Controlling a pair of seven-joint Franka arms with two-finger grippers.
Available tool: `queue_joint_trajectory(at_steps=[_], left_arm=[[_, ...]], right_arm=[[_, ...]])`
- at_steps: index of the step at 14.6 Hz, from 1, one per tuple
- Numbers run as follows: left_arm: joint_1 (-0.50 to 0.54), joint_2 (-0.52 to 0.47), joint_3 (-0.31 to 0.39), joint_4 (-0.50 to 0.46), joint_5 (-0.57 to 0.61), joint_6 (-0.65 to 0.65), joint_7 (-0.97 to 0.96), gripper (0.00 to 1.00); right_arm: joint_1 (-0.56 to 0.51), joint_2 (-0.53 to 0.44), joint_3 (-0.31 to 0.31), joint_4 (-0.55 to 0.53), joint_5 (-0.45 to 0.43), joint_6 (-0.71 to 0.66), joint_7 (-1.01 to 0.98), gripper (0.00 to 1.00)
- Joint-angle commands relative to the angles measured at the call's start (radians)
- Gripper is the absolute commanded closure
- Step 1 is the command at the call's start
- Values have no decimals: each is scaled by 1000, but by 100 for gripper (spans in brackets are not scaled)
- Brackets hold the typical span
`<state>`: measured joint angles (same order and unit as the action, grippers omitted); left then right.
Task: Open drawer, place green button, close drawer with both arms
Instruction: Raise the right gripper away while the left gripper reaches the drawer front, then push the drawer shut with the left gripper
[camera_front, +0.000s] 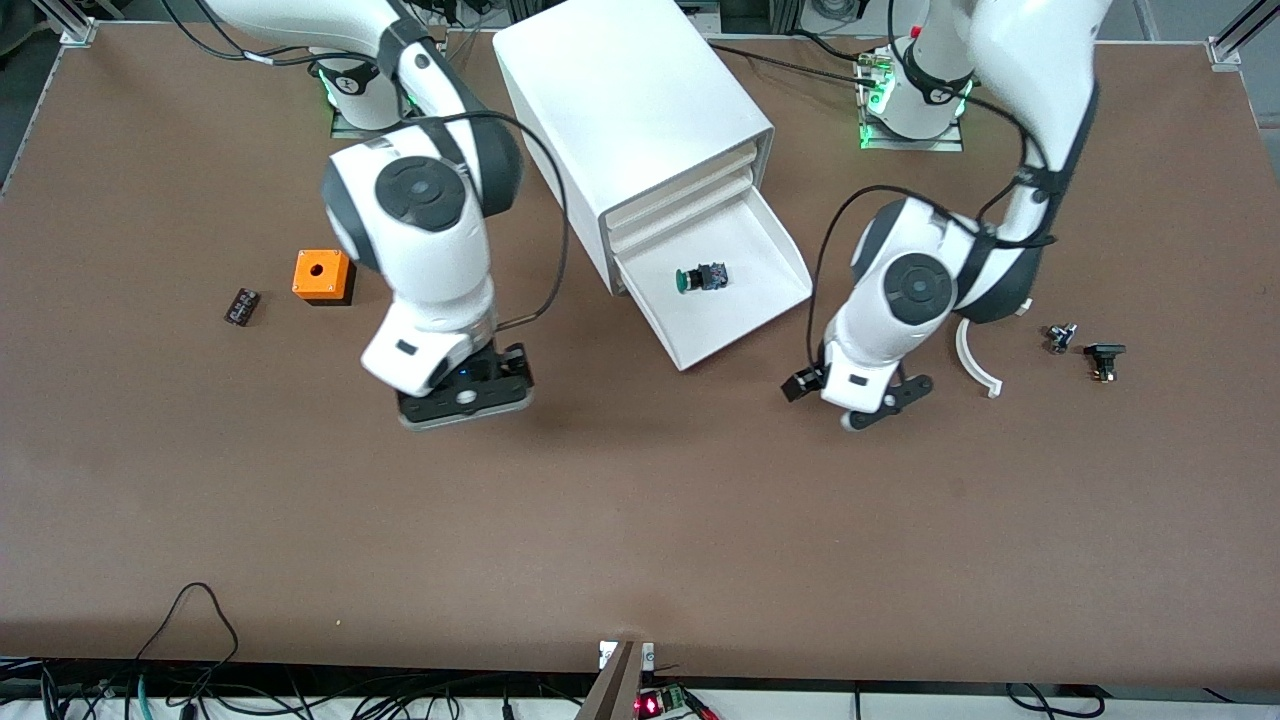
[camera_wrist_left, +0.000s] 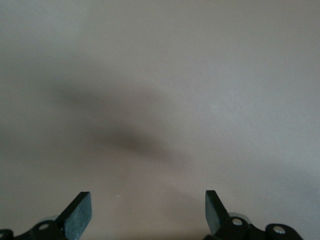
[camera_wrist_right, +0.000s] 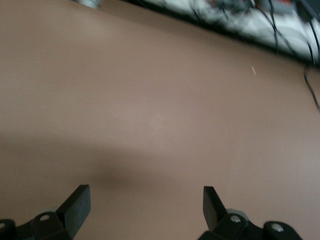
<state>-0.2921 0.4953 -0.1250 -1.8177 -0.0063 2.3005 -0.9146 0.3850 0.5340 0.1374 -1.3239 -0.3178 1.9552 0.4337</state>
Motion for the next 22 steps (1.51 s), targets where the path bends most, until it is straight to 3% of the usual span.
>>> queue_joint_trajectory(at_steps=[1,3,6,9,14,16,19,22], left_arm=[[-30,-17,5,-85,-90,92,-7,0],[-38,-50,-28,-155,-112,117,-7,0],[-51,-50,-47,-179,-135,119,-9,0],[-77,-70,-106,-224,-150,114,-6,0],[-85,-126,-212,-293,-150,77,5,0],[-87,-129,-245,-298,-150,57,5,0],[-108,-141,-289,-333,-150,56,7,0],[-107,-153,-303,-331,-152,56,8,0]], right_arm=[[-99,-100,7,-81,74,-117,79,0],[-181,-172,7,-119,75,-220,79,0],[-285,-239,7,-146,83,-288,73,0],[-386,-311,2,-190,218,-269,-36,0],[-393,-399,-139,-216,255,-291,-255,0],[-393,-501,-171,-312,259,-289,-283,0],[-391,-702,-174,-605,259,-130,-286,0],[-391,-689,-177,-591,261,-154,-315,0]])
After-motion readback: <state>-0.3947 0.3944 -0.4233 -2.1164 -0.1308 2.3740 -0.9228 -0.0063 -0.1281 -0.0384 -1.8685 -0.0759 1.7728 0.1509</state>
